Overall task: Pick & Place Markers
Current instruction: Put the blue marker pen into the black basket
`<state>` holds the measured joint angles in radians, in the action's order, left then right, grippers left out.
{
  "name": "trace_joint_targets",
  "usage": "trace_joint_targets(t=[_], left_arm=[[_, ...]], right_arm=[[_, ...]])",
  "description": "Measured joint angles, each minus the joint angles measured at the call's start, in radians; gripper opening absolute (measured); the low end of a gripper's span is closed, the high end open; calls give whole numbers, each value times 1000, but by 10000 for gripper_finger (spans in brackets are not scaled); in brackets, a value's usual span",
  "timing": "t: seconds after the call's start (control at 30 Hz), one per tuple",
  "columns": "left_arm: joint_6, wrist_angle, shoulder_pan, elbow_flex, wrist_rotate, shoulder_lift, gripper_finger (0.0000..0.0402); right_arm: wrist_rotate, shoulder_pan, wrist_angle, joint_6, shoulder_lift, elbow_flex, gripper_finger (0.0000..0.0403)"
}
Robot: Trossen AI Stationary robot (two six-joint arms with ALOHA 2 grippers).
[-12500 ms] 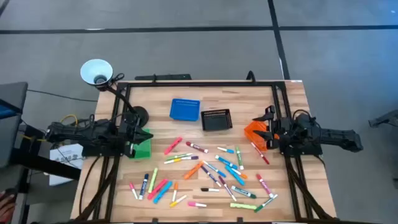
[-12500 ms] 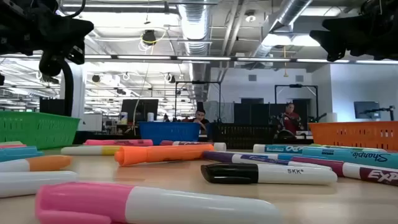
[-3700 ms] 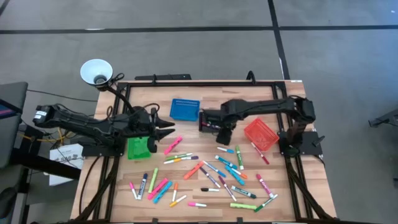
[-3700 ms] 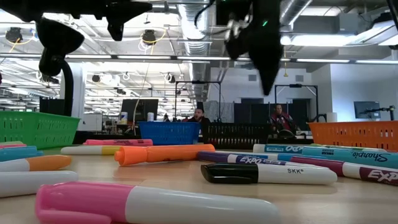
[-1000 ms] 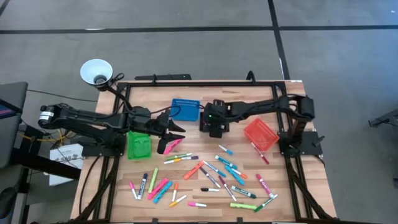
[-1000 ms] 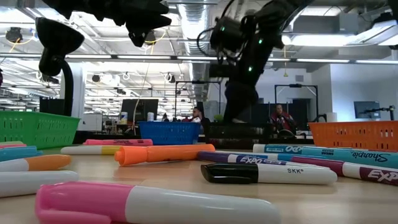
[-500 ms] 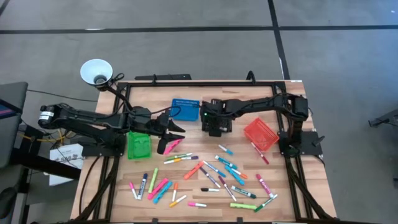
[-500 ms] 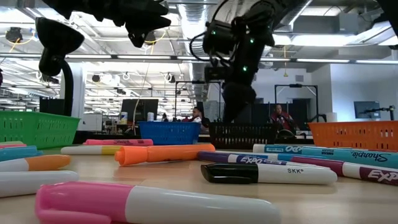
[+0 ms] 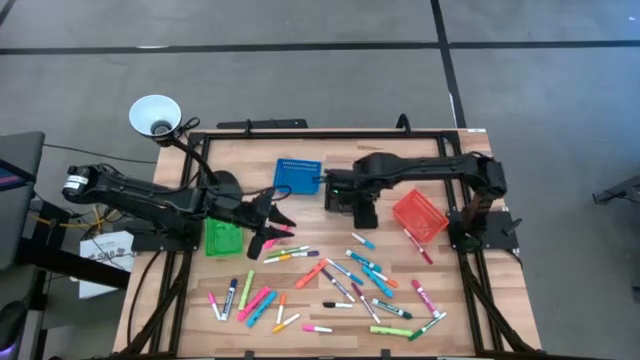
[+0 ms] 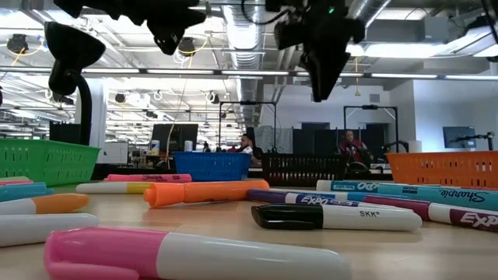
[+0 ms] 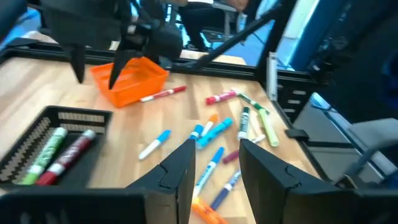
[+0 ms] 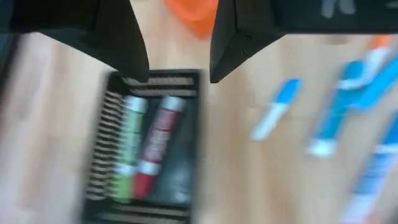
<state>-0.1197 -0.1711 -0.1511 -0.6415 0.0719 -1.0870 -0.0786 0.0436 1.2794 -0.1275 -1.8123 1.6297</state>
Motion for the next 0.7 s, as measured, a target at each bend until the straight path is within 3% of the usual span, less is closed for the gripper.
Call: trace_joint_targets(t=[0.13,0.37,0.5,0.7], left_arm=[[-38,1,-47,0,-1,0,120],[-50,23,-95,0,-69,0,120],[-51,22,-95,0,-93,0,120],[-51,22,-95,0,-122,0,120]], right_arm=[[148,-45,-176,66,126,-216,137],[158,-197,-425,436,296,-580,111],[158,-272,-546,560,303,-684,108],[157,-338,-634,628,238,-696,116]])
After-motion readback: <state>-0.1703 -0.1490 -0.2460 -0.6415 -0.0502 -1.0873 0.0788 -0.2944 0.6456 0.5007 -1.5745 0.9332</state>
